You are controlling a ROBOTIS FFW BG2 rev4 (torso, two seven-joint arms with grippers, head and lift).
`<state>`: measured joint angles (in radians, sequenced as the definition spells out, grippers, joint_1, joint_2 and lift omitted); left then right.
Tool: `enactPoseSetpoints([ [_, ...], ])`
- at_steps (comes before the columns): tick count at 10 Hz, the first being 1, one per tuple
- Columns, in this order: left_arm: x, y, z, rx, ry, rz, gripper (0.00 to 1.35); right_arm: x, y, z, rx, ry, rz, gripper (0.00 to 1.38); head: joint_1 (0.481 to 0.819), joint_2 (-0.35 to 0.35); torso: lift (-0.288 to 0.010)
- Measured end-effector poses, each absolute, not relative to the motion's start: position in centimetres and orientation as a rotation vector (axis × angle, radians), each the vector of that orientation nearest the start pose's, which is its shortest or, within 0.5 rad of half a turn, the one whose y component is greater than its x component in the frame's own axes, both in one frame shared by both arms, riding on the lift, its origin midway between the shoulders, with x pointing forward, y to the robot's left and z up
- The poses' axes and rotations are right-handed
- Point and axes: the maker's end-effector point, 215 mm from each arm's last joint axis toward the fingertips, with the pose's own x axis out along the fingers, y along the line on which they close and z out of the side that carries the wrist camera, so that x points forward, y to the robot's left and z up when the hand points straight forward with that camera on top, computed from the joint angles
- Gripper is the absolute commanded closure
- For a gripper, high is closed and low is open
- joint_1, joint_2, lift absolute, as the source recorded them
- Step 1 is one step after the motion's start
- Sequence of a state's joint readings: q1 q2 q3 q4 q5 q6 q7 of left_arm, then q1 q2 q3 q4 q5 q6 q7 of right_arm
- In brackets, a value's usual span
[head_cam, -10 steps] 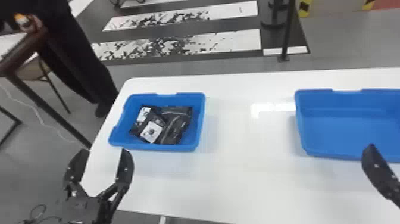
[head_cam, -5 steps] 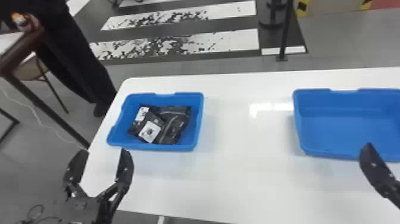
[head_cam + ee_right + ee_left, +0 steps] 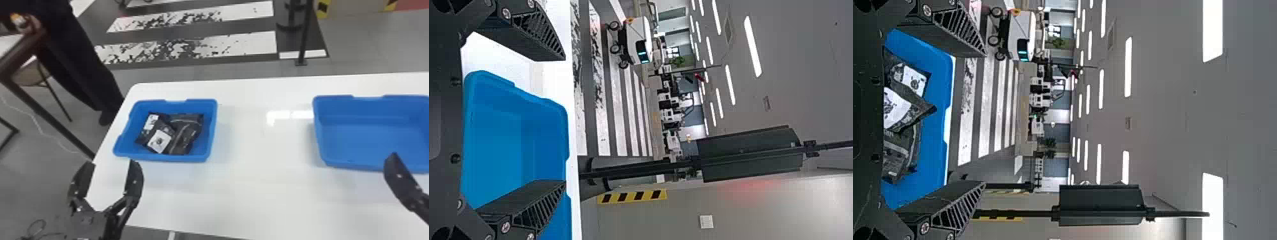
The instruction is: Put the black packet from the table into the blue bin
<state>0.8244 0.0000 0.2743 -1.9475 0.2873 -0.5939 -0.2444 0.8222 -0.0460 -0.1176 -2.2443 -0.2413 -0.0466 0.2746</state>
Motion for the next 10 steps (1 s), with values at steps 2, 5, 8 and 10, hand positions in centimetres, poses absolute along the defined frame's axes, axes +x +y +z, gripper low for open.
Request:
enactPoseSetpoints([
  [2, 30.43, 34.84, -31.86, -0.017, -0.182, 0.069, 0.12, 35.03, -22.92, -33.10, 0.137, 0.074, 0.199, 0.14, 0.695, 0.212, -0.110],
  [5, 30.45, 34.75, -31.90, -0.022, -0.182, 0.070, 0.10, 34.97, -22.92, -33.16, 0.139, 0.075, 0.199, 0.14, 0.695, 0.210, -0.110],
  [8, 30.30, 34.95, -31.87, -0.025, -0.184, 0.080, 0.09, 34.97, -22.91, -33.08, 0.137, 0.075, 0.199, 0.14, 0.695, 0.214, -0.110],
  [10, 30.27, 34.92, -31.95, -0.032, -0.182, 0.082, 0.09, 34.92, -22.89, -33.08, 0.137, 0.076, 0.199, 0.14, 0.695, 0.214, -0.110],
])
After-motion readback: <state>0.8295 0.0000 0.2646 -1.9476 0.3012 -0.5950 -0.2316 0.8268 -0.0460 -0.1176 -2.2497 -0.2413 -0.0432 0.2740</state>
